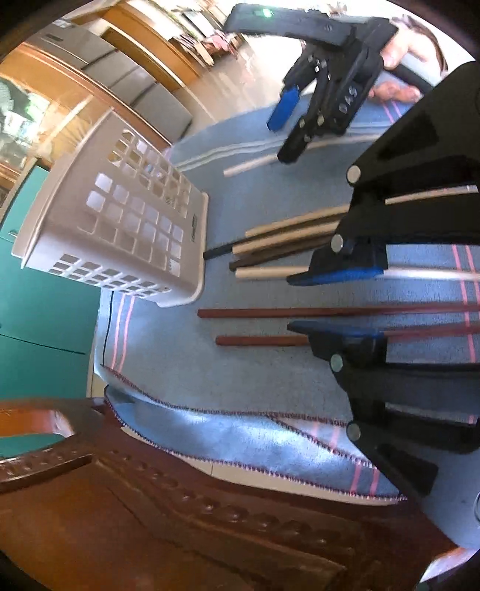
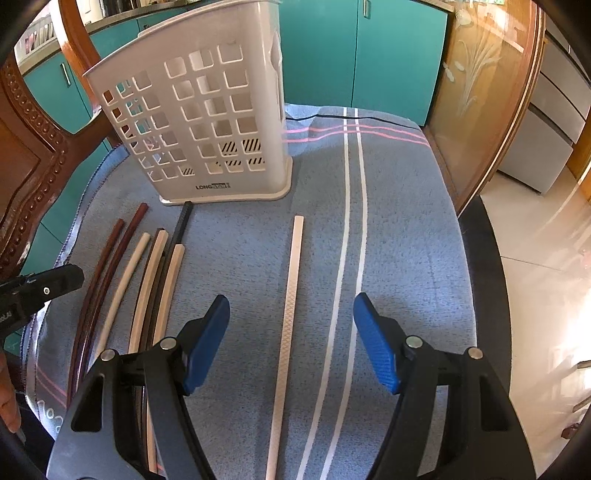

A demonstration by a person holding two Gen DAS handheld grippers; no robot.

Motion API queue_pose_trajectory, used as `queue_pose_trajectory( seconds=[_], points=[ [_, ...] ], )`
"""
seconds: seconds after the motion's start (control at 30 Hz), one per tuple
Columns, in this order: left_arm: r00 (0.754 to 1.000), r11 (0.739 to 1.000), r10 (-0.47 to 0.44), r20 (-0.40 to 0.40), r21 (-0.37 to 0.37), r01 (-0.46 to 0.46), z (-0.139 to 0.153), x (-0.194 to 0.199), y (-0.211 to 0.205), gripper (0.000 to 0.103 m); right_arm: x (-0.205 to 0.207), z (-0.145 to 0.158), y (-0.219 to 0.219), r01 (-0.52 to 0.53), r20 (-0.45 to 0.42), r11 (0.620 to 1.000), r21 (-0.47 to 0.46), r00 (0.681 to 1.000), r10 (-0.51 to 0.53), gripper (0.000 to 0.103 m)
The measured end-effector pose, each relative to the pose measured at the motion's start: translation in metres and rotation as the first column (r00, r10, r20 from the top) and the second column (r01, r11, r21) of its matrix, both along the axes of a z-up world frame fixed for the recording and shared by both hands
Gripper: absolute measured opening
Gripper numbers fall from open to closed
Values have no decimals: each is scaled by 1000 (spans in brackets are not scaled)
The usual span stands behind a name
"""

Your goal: Organize utensils

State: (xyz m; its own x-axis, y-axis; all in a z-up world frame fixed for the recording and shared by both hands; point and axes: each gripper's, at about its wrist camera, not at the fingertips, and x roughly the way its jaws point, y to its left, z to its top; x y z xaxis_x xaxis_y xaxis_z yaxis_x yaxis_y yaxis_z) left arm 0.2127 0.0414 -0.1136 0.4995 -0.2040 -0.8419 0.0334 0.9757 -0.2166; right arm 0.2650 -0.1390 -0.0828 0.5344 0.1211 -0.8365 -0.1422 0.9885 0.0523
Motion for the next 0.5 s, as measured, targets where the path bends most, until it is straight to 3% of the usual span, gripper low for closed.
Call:
queue_pose_trajectory(
  seconds=[0.33,0.5],
  points=[
    [994,991,75,-73,113,-67,-24,34,9,21,6,-1,1,6,-8,1000,-28,1000,-6,69],
    [995,987,57,-78,155,-44,-28,42,-1,25,12,-11,7,-15,-47,998,-55,999,12,64]
  ],
)
